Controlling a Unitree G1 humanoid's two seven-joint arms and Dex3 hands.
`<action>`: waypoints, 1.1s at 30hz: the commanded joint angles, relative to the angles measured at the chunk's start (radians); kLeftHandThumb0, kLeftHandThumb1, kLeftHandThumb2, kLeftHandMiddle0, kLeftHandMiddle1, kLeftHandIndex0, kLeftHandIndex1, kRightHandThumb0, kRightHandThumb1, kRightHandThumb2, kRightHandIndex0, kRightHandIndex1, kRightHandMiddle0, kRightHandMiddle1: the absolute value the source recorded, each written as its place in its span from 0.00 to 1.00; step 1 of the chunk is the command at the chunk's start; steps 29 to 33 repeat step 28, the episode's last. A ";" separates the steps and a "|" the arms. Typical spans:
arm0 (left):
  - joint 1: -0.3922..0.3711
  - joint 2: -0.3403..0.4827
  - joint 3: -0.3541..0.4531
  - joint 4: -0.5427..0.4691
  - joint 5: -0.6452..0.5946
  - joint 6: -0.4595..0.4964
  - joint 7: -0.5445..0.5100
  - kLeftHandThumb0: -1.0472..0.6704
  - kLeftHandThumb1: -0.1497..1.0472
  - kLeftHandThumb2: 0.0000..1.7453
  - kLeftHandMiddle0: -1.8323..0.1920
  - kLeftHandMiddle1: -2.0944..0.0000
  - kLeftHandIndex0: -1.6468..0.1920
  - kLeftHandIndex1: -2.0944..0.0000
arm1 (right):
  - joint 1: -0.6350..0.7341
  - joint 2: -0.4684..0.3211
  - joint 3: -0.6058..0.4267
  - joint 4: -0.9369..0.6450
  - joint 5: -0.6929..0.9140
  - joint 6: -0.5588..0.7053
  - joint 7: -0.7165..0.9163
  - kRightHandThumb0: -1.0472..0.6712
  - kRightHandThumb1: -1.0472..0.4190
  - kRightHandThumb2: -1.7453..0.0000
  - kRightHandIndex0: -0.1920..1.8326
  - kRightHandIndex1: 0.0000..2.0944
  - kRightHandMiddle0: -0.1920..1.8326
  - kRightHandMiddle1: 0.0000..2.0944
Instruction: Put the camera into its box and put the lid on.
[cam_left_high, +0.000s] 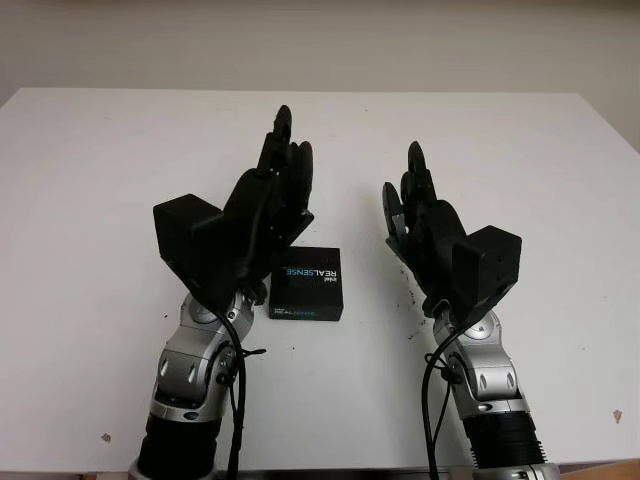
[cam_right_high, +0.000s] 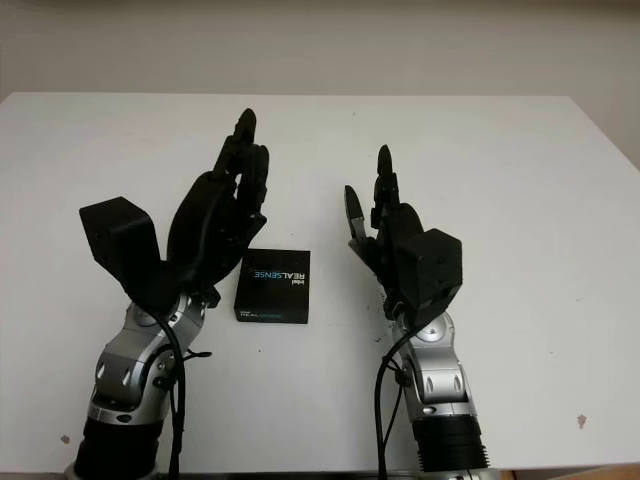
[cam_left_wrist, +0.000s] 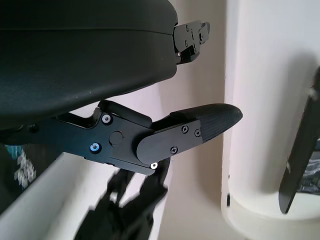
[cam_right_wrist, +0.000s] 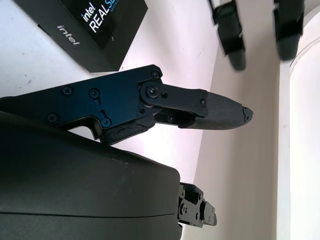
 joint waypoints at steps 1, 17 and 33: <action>0.000 0.042 0.022 0.038 0.028 -0.065 -0.007 0.22 1.00 0.41 1.00 1.00 1.00 1.00 | 0.002 -0.002 -0.002 -0.025 0.001 0.003 -0.003 0.20 0.00 0.70 0.00 0.00 0.00 0.01; -0.006 0.224 0.211 0.325 -0.022 -0.305 -0.069 0.15 1.00 0.39 1.00 1.00 1.00 1.00 | -0.024 -0.008 -0.026 -0.002 0.040 0.001 0.011 0.21 0.00 0.69 0.00 0.00 0.00 0.00; 0.046 0.185 0.222 0.298 -0.077 -0.330 -0.072 0.17 1.00 0.37 1.00 1.00 1.00 1.00 | -0.001 -0.021 -0.033 -0.033 0.040 0.014 0.027 0.22 0.00 0.68 0.00 0.00 0.00 0.00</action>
